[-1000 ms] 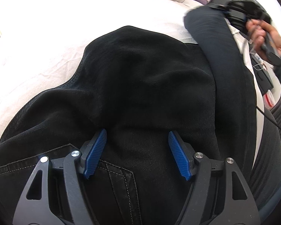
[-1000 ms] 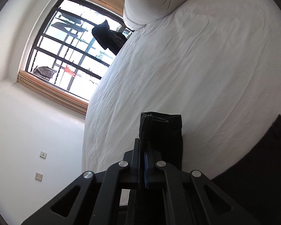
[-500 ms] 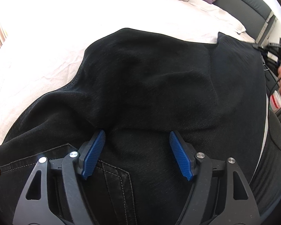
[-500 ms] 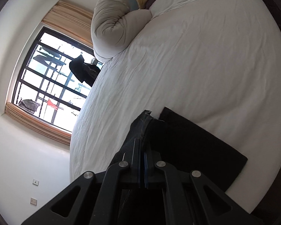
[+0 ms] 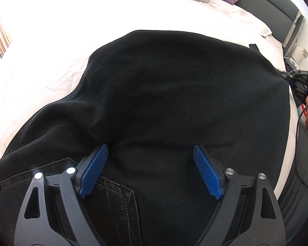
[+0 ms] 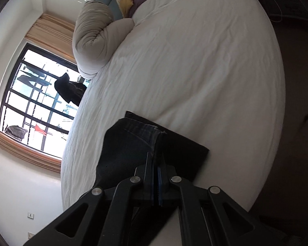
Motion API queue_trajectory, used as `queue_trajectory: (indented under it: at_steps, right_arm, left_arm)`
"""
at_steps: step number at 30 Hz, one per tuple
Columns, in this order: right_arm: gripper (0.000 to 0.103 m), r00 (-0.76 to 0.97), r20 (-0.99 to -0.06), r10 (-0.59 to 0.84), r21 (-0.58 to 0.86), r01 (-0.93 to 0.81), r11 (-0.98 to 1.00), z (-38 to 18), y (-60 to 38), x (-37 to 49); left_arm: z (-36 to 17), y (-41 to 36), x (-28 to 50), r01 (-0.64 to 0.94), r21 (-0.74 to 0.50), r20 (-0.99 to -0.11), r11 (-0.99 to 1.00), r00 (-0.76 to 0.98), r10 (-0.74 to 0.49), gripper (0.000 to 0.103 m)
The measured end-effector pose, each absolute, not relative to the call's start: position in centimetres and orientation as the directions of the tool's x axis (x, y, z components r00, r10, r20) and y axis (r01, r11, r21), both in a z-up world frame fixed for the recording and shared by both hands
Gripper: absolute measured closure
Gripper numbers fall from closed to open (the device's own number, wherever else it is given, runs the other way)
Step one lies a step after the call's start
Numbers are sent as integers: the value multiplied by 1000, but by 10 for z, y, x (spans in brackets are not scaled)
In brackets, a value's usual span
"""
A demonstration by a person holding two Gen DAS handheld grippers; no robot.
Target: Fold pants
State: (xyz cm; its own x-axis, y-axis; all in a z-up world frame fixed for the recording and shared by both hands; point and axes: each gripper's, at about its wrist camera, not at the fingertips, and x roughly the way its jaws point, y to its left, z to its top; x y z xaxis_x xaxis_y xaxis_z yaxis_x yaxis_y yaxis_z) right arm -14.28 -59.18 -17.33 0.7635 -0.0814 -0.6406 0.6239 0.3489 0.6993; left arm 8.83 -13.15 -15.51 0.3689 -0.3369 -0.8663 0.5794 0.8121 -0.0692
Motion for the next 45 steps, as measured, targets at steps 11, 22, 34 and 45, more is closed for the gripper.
queue_trajectory:
  at_steps: [11, 22, 34, 45]
  right_arm:
    - [100, 719, -693, -61, 680, 679, 278, -183, -600, -147]
    - [78, 658, -727, -197, 556, 732, 393, -127, -618, -154]
    - [73, 577, -810, 105, 298, 251, 921, -107, -614, 12]
    - [58, 498, -852, 162, 272, 158, 949, -136, -611, 38]
  left_arm:
    - [-151, -137, 74, 587, -57, -862, 807, 379, -337, 14]
    - [-154, -138, 72, 588, -62, -856, 806, 384, -346, 13]
    - [-153, -131, 69, 594, -67, -852, 802, 385, -356, 9]
    - [-155, -135, 73, 604, -67, -854, 794, 376, -359, 4]
